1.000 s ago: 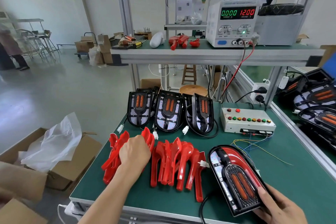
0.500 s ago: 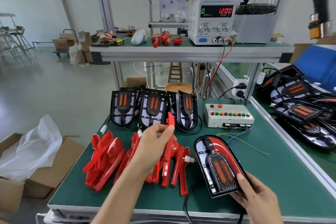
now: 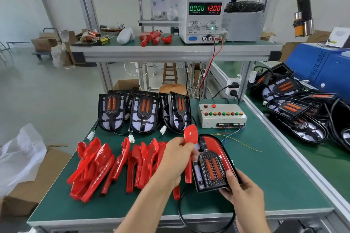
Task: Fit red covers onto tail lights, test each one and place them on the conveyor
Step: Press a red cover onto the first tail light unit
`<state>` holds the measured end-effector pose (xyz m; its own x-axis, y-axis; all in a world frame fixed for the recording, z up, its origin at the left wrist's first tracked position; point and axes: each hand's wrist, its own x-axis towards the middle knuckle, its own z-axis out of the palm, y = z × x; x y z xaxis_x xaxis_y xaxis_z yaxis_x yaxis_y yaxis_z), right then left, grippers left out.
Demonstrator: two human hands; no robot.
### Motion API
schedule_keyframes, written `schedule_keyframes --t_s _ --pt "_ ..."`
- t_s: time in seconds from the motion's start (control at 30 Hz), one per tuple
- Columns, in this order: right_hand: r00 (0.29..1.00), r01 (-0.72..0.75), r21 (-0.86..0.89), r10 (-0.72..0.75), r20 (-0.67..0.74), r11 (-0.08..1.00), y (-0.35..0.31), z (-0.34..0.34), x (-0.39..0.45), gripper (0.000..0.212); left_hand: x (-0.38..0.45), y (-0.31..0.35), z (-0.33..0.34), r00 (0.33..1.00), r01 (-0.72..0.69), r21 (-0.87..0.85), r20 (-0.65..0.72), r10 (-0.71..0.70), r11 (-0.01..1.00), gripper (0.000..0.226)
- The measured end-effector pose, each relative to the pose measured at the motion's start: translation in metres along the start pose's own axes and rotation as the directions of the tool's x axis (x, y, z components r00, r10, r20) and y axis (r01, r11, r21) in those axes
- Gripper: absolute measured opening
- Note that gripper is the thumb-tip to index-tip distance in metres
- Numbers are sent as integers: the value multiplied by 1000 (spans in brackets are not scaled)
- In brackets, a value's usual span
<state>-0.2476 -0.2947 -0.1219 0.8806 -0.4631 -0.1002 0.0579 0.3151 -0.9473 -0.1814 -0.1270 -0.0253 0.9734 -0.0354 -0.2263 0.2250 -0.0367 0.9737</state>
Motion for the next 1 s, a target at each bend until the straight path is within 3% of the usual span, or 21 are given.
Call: schedule_keyframes --t_s 0.1,0.23,0.4,0.5,0.67,0.8,1.0 --pt "1000 12 5 -12 -8 1000 0 2 0 15 3 -7 3 998 -10 22 -54 11 1000 7" --pt "1000 13 26 -12 -26 1000 0 5 -1 14 5 -15 7 997 -25 -9 -73 25 1000 19" --pt "999 26 33 -25 -44 999 1 7 -5 16 5 -16 12 997 -36 -114 -68 29 993 10" --pt "998 33 54 -29 -61 998 2 9 -7 17 6 -17 16 988 -55 -182 -151 27 982 16" --pt "994 55 84 -47 -94 995 6 17 -12 17 3 -24 25 910 -194 153 -341 236 969 9" --pt "989 77 102 -63 -134 992 6 24 -15 19 -2 -28 31 853 -290 341 -331 403 894 5" --pt "989 78 84 -67 -132 993 4 27 -17 19 -2 -42 32 781 -335 468 -348 519 818 34"
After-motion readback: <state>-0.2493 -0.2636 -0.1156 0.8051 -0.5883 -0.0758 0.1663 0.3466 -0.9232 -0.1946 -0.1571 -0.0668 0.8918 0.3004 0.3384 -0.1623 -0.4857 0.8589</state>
